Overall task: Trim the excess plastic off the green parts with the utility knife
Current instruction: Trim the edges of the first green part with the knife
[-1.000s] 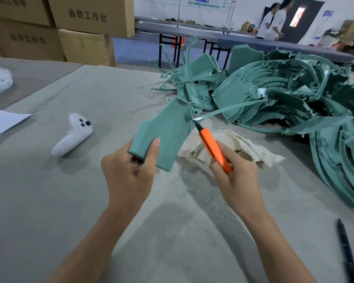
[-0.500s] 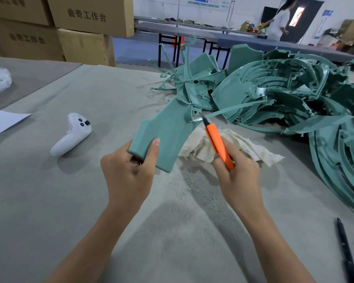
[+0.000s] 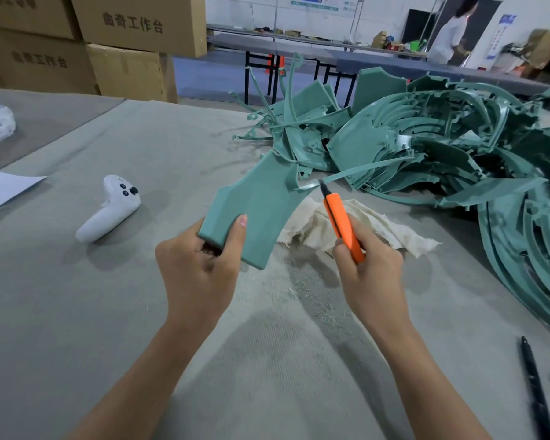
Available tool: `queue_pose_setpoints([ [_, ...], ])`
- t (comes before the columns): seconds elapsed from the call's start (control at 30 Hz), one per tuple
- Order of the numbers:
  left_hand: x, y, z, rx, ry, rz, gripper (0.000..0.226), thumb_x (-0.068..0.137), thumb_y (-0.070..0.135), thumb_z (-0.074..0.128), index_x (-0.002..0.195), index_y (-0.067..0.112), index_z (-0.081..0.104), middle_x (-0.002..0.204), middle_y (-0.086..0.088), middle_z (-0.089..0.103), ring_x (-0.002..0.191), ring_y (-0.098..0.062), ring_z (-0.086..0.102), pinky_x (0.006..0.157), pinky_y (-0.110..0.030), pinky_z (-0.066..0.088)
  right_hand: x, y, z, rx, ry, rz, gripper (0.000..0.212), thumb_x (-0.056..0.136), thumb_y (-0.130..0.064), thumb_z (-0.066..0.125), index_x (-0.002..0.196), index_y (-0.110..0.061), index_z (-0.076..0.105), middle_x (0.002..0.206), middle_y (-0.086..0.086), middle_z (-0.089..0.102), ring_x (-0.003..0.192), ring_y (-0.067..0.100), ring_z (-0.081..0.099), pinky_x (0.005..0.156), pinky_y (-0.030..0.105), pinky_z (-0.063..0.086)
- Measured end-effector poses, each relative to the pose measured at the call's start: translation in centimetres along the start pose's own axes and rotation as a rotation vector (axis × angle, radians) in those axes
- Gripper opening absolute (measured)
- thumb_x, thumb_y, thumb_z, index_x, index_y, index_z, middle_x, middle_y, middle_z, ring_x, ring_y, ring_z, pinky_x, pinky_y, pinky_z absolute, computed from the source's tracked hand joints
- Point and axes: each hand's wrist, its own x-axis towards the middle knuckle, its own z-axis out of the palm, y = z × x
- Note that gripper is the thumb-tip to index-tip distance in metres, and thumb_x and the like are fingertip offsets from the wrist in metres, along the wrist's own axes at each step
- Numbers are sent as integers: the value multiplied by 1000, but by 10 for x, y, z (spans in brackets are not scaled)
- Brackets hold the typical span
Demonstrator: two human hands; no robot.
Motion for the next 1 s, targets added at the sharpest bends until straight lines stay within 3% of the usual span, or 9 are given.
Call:
queue_pose_setpoints([
  [0.13, 1, -1, -1, 1, 10, -16, 53, 84, 32, 66, 50, 9, 32, 39, 4, 27, 40, -11, 27, 41, -19, 20, -4, -5, 6, -2, -91, -51, 35, 90, -9, 51, 122, -18, 64, 55, -6, 44, 46, 10, 40, 45, 28, 35],
  [0.27, 2, -2, -1, -5, 19, -8, 54, 85, 33, 67, 50, 10, 32, 49, 5, 40, 40, -11, 28, 41, -17, 20, -1, -5, 2, 19, -33, -38, 30, 88, -9, 50, 112, -20, 65, 56, -7, 42, 48, 9, 40, 45, 24, 33],
  [0.37, 0, -1, 1, -10, 10, -10, 53, 84, 34, 66, 51, 11, 32, 48, 4, 37, 40, -11, 26, 41, -20, 20, -1, -2, 0, -10, -31, -13, 26, 90, -1, 54, 107, -19, 64, 59, -3, 43, 49, 9, 38, 47, 25, 32],
  [0.53, 0, 1, 0, 7, 21, -11, 53, 84, 33, 67, 50, 10, 34, 40, 6, 23, 40, -12, 27, 41, -24, 23, -6, -6, 6, 14, -125, -20, 41, 93, -6, 54, 132, -16, 61, 57, -12, 47, 47, 10, 44, 46, 30, 39],
  [0.67, 1, -2, 1, 18, 36, -45, 53, 83, 37, 66, 50, 5, 39, 39, 7, 31, 41, -12, 33, 41, -23, 26, -5, -11, 2, 81, -31, -22, 30, 91, -4, 54, 112, -24, 64, 60, -9, 48, 46, 6, 41, 44, 13, 30],
  [0.73, 3, -4, 3, -17, 43, -158, 53, 80, 41, 66, 52, 1, 47, 40, -6, 44, 39, -14, 38, 42, -28, 33, -4, -13, -1, 145, 61, -4, 30, 93, -7, 55, 107, -33, 61, 63, -2, 50, 44, 5, 40, 42, 10, 29],
  [0.77, 5, -5, 3, -73, 49, -223, 50, 78, 41, 67, 53, 0, 51, 41, -9, 49, 38, -15, 40, 40, -29, 34, -3, -13, -3, 180, 106, 3, 30, 93, -11, 54, 107, -37, 59, 63, 2, 53, 44, 8, 41, 41, 11, 30],
  [0.87, 11, -8, 3, -343, 68, -388, 32, 80, 27, 72, 56, 10, 58, 42, 3, 51, 34, -10, 41, 36, -18, 32, -2, -15, -7, 236, 218, 45, 32, 91, -21, 52, 108, -48, 58, 69, 15, 57, 48, 24, 45, 44, 35, 40],
  [1.0, 17, -14, 2, -535, 55, -531, 20, 86, 13, 70, 68, 14, 61, 49, 8, 52, 37, -8, 39, 37, -16, 32, -3, -14, -10, 264, 254, 69, 26, 90, -23, 52, 112, -32, 64, 68, 18, 54, 51, 33, 43, 45, 46, 39],
])
